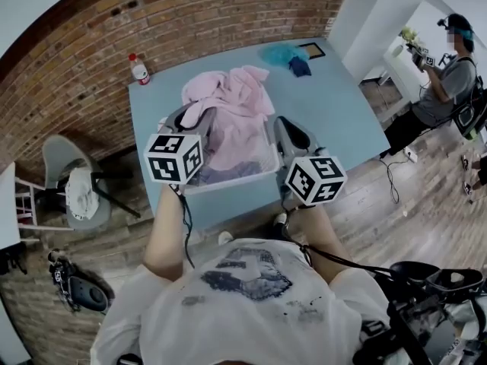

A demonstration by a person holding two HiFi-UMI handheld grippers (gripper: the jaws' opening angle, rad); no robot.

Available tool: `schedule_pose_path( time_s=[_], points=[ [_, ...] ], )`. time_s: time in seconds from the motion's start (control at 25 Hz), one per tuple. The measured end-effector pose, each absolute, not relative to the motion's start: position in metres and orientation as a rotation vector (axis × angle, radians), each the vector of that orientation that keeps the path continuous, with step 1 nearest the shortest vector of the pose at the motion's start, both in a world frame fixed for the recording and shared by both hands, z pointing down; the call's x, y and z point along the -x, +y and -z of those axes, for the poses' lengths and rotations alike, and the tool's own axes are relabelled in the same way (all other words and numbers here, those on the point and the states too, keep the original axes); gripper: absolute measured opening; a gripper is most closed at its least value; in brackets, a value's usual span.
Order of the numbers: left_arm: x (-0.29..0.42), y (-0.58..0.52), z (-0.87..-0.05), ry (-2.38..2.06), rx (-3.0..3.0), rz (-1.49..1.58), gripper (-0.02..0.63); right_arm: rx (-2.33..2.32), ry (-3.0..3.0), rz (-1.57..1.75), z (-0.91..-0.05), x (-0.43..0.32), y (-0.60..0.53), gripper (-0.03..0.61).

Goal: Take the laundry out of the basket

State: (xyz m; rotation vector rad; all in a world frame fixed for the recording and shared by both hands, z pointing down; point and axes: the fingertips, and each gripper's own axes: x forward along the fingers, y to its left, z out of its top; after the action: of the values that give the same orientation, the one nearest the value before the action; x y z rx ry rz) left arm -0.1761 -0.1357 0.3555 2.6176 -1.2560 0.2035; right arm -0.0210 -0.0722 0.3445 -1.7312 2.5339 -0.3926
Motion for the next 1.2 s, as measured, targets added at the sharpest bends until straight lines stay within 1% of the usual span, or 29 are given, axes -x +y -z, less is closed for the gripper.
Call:
schedule_pose_path(
  time_s=[0.24, 0.48, 1.0, 1.2],
  points=[
    [0.131, -0.156, -0.336, -1.337, -2.621, -0.193, 0.097, 1.641, 2.561, 0.391, -0.34, -0.026, -0.102, -0.003],
    [0.066, -0.175, -0.33, -1.353, -2.608, -0.183, 0.095, 1.571, 2.584, 0.393, -0.338, -0.084, -0.129, -0.003],
    [-0.087, -0.194, -0.348, -1.256, -2.635, -0.237, 0.095, 1.641, 2.531, 0.426, -0.352, -0.23, -0.141, -0.003],
    [-0.123, -0.199, -0.362, -1.228, -2.64, -0.284, 0.092, 1.686, 2.502, 0.46, -0.363, -0.267, -0.139, -0.003]
  ],
)
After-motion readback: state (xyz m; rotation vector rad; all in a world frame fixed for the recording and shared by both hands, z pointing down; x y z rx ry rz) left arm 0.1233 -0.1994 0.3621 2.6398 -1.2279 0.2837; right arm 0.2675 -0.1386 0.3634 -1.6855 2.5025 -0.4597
